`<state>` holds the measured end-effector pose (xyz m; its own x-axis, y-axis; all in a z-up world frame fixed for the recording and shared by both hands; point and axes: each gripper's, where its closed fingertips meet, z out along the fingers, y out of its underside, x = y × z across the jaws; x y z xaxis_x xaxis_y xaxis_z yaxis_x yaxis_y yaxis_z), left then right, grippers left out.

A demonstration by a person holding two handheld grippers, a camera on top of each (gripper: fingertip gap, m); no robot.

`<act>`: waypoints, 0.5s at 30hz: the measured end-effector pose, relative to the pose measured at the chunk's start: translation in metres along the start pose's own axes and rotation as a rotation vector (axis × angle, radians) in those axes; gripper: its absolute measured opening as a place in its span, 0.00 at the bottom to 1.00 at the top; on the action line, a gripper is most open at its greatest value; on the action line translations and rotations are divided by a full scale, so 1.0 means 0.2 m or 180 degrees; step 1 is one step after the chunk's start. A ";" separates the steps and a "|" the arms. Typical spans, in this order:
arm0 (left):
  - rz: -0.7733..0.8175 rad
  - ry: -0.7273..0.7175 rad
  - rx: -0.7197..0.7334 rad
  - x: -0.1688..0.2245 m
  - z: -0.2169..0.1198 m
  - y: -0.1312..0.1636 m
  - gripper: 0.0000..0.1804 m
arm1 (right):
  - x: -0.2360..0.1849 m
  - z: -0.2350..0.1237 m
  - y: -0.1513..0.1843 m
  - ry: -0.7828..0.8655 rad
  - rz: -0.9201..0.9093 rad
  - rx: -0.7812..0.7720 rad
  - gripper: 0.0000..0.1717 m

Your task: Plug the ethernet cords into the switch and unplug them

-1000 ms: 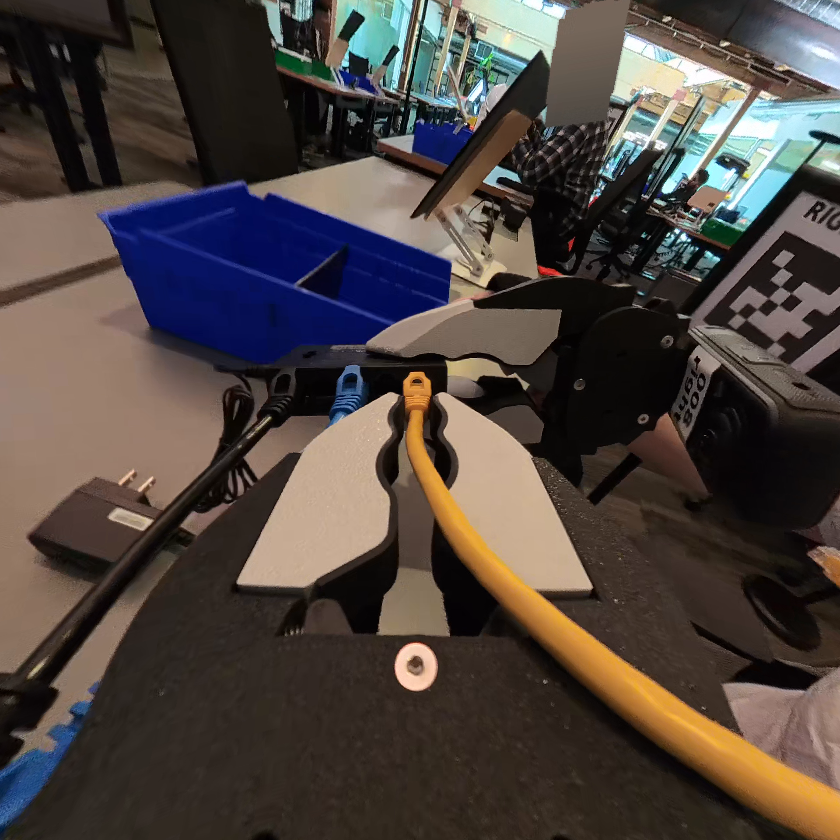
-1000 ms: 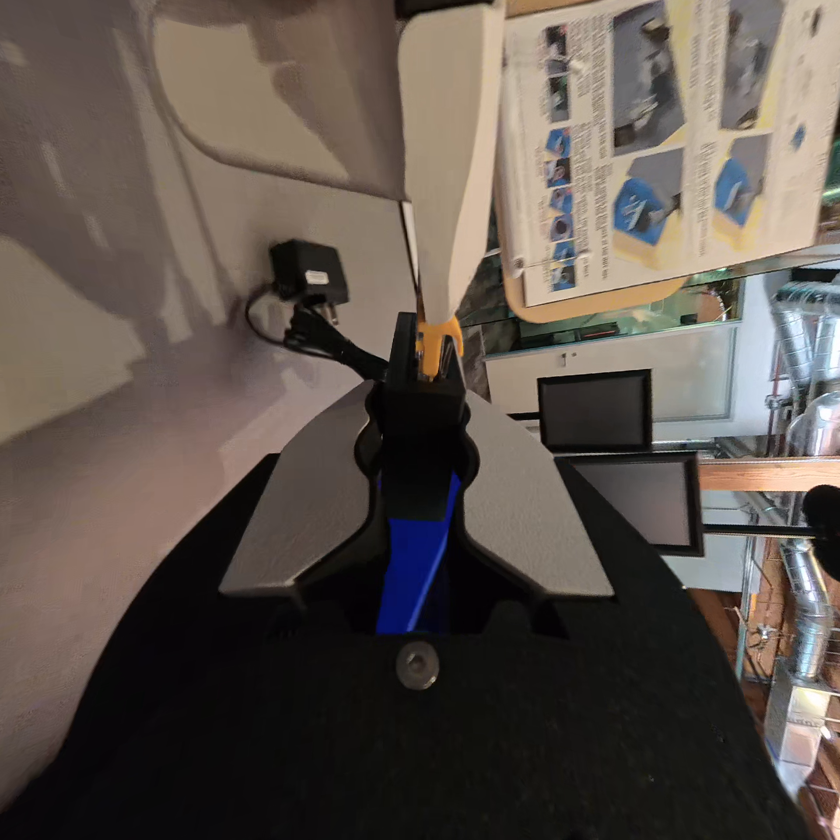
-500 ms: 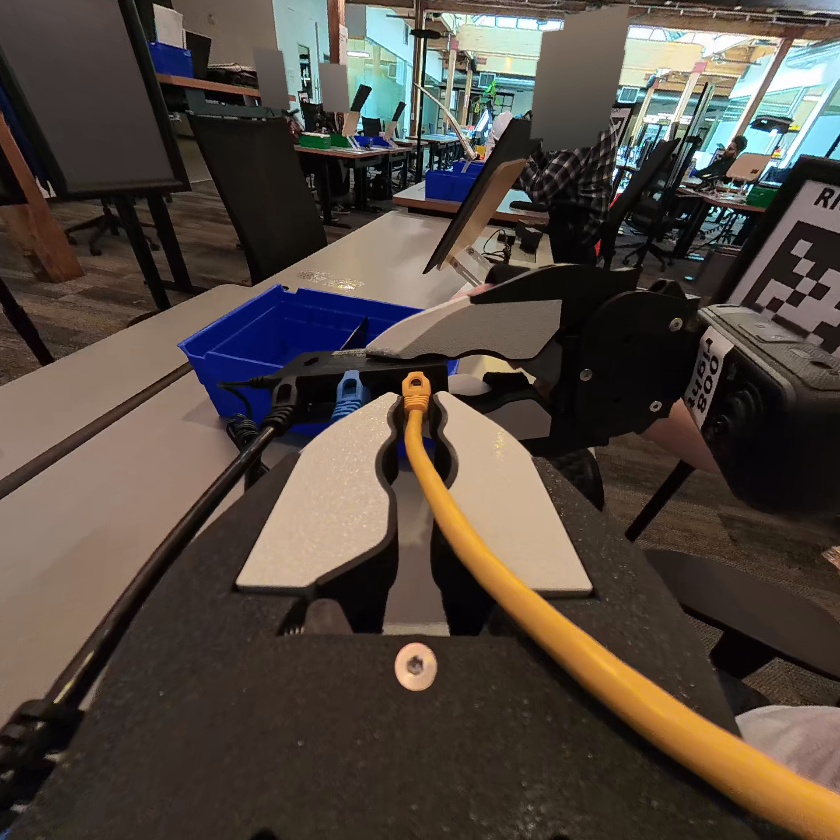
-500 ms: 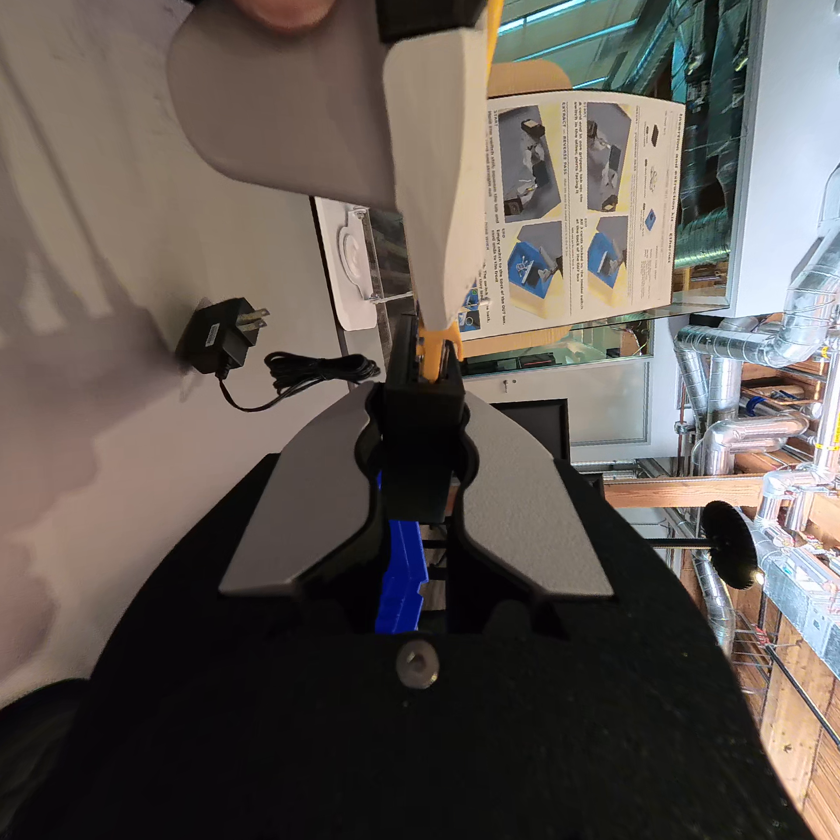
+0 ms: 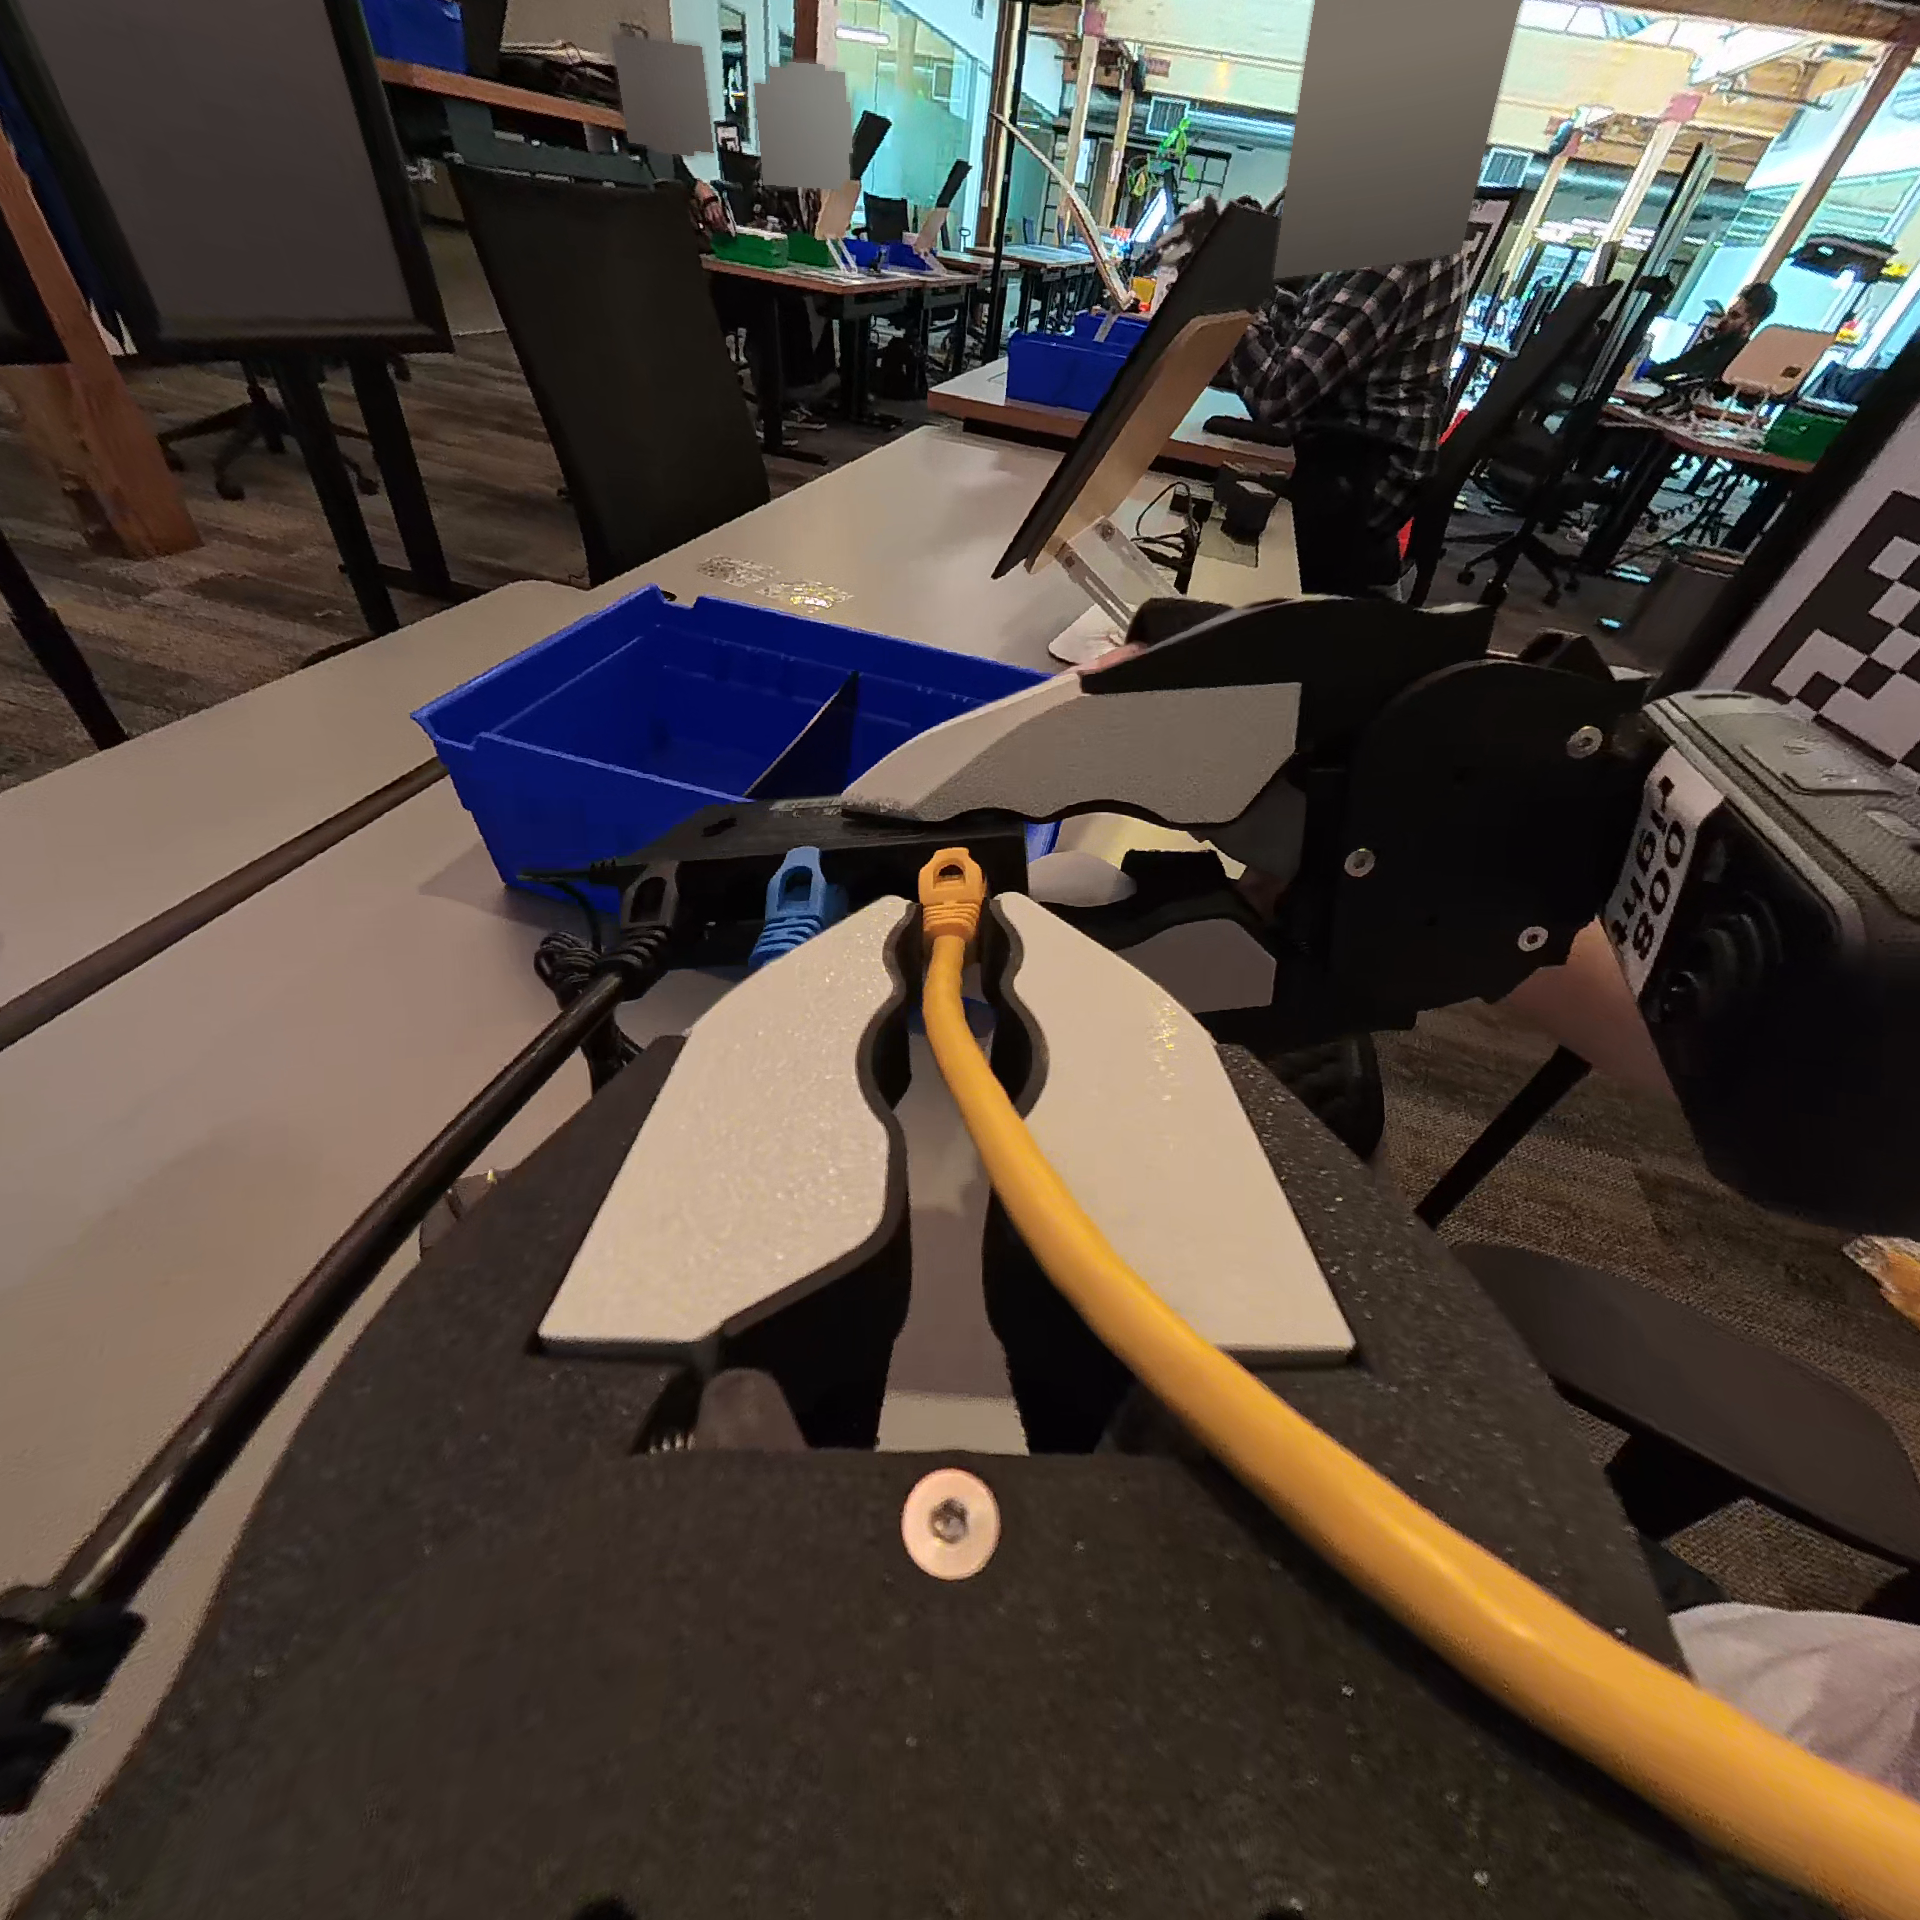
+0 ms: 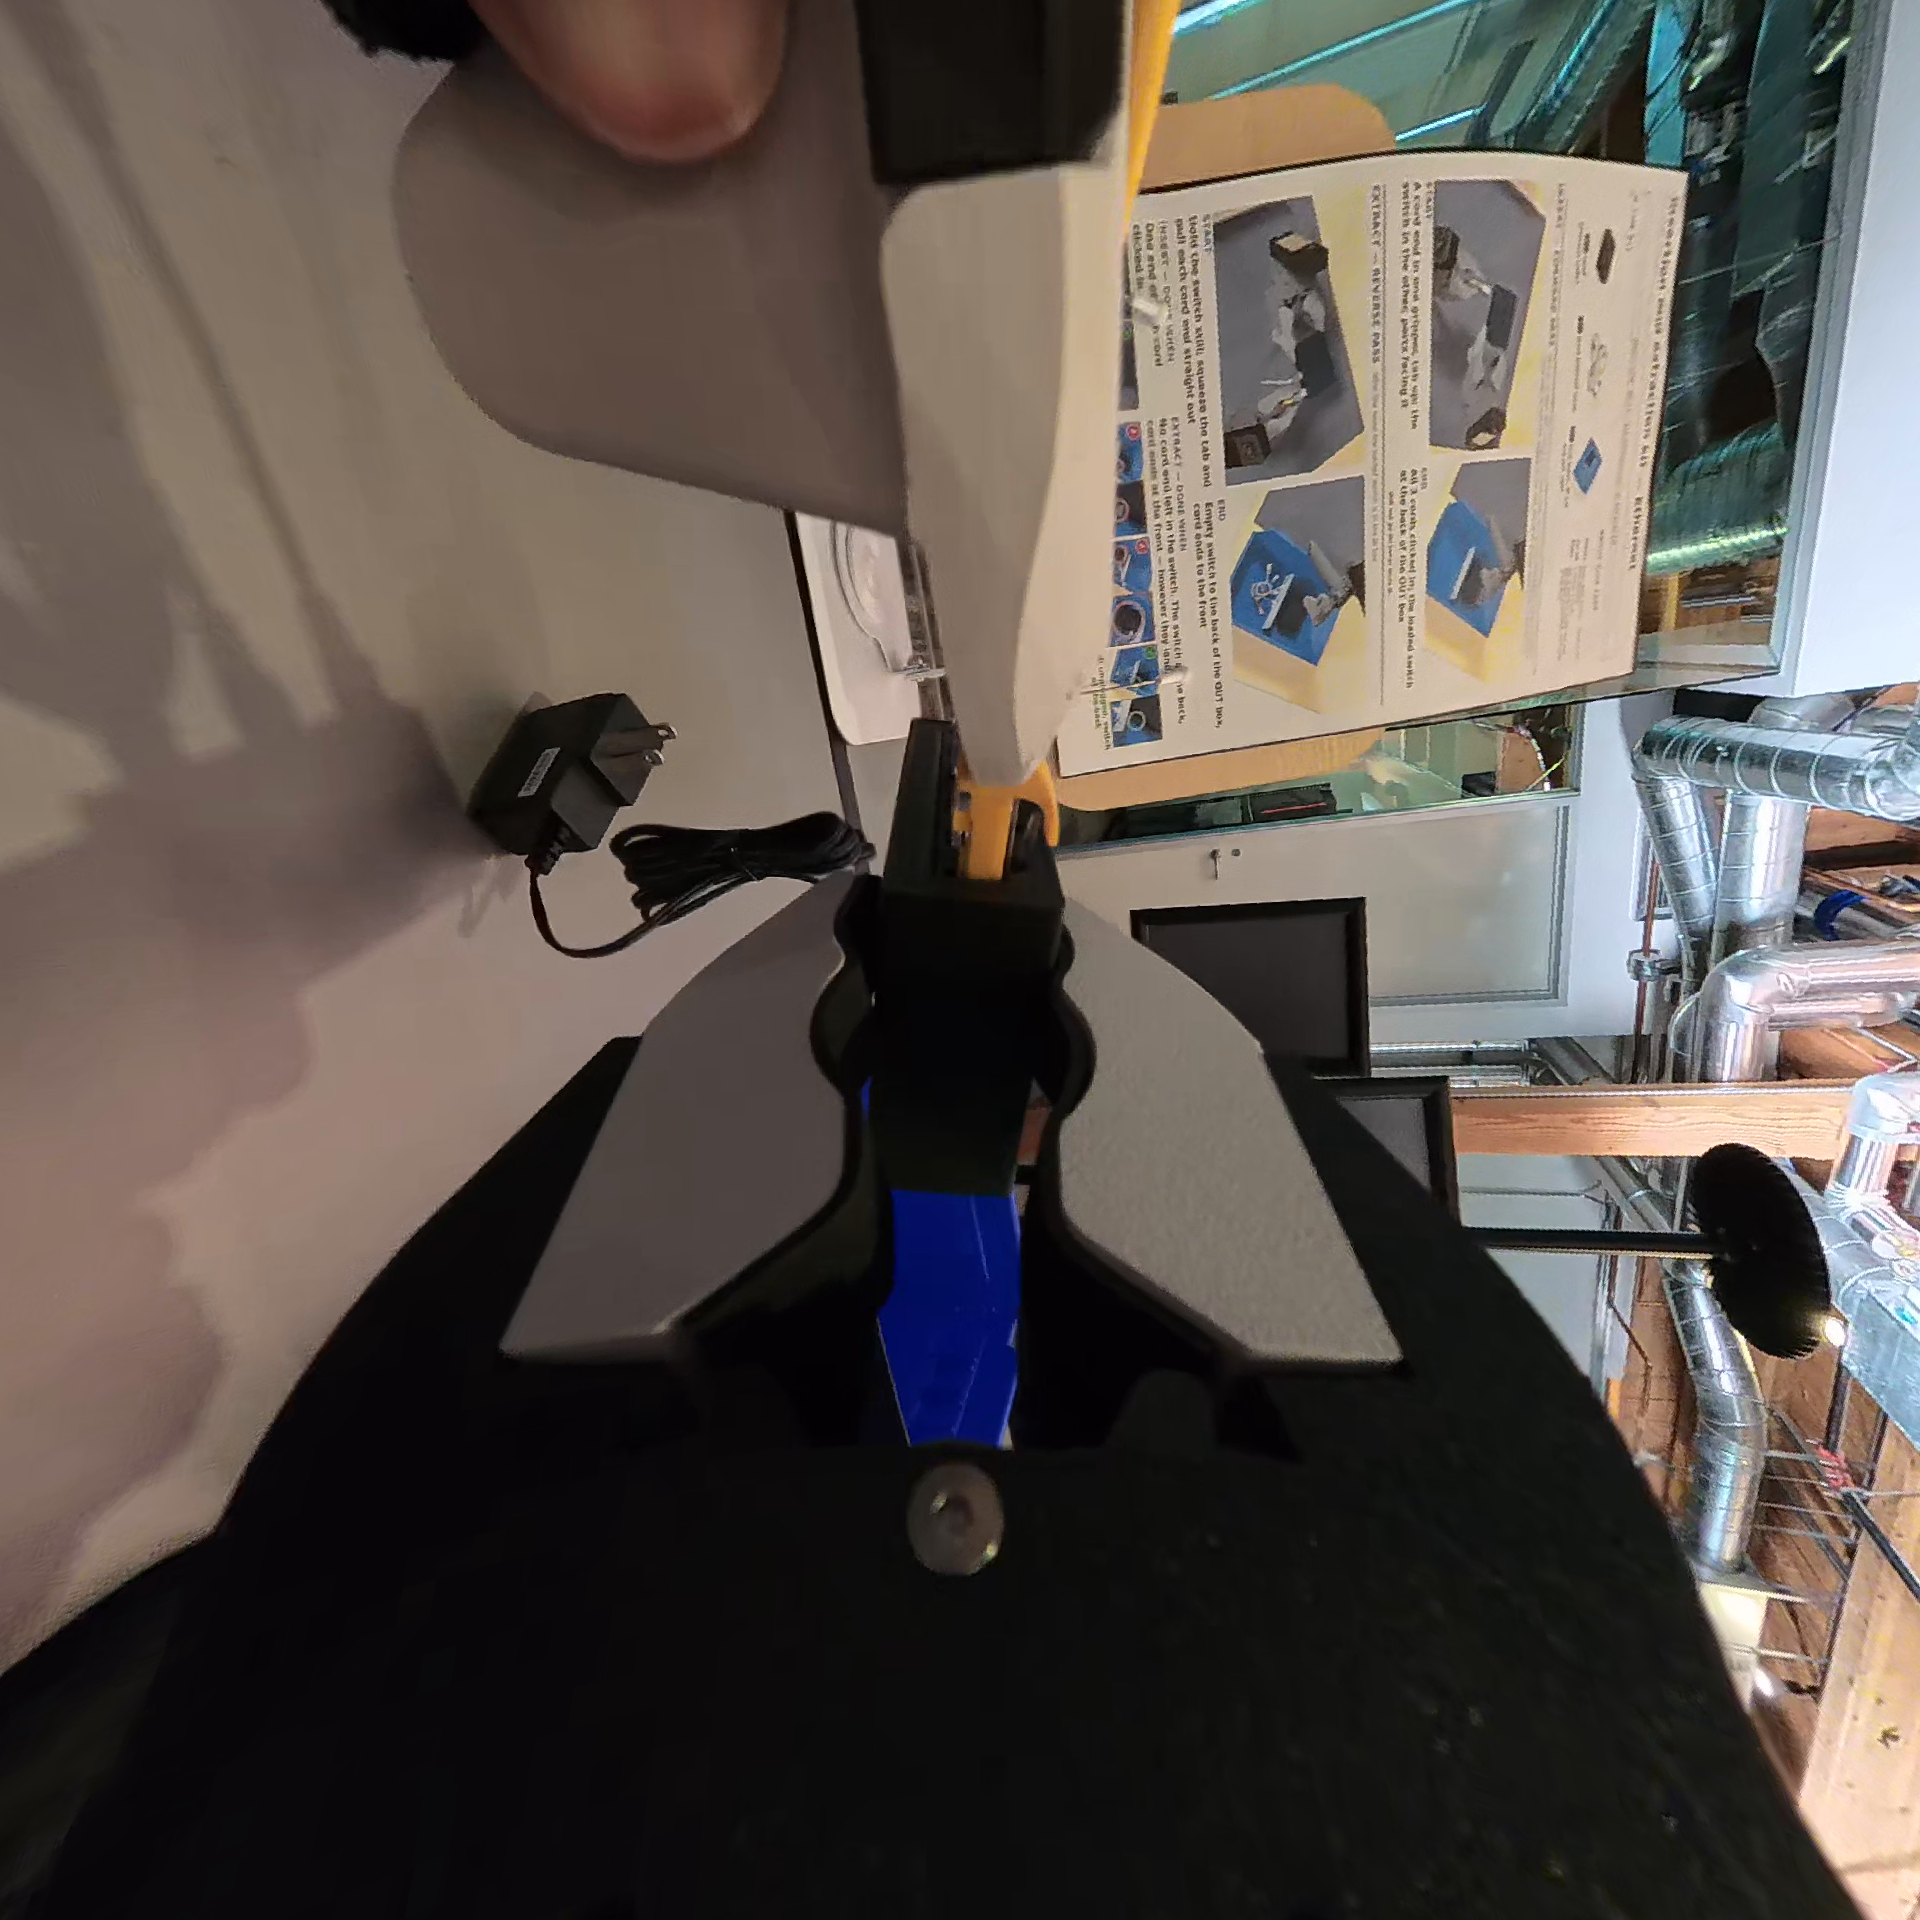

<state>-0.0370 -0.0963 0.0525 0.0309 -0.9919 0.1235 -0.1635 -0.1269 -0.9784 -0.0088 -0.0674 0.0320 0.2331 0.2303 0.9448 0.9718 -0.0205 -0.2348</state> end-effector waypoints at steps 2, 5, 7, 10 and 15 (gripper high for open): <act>-0.0011 -0.0012 0.0009 -0.01 0.00 0.00 0.06 | 0.00 0.00 0.00 -0.0002 -0.0002 -0.0027 0.15; 0.0005 -0.0061 -0.0012 -0.02 0.00 0.01 0.06 | -0.01 0.02 0.00 -0.0028 0.0041 -0.0052 0.15; 0.0004 -0.0062 0.0002 -0.02 0.00 0.01 0.06 | -0.01 0.02 0.00 -0.0027 0.0043 -0.0067 0.15; 0.0007 -0.0160 0.0044 -0.04 0.01 0.01 0.06 | -0.01 0.04 0.01 -0.0063 0.0118 -0.0122 0.15; -0.0090 -0.0317 0.0076 -0.10 -0.04 0.02 0.07 | -0.04 0.10 -0.01 -0.0158 0.0250 -0.0019 0.16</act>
<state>-0.0454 -0.0781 0.0467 0.1333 -0.9818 0.1352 -0.1376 -0.1534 -0.9785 -0.0133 -0.0496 0.0196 0.3067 0.2759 0.9110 0.9509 -0.0461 -0.3062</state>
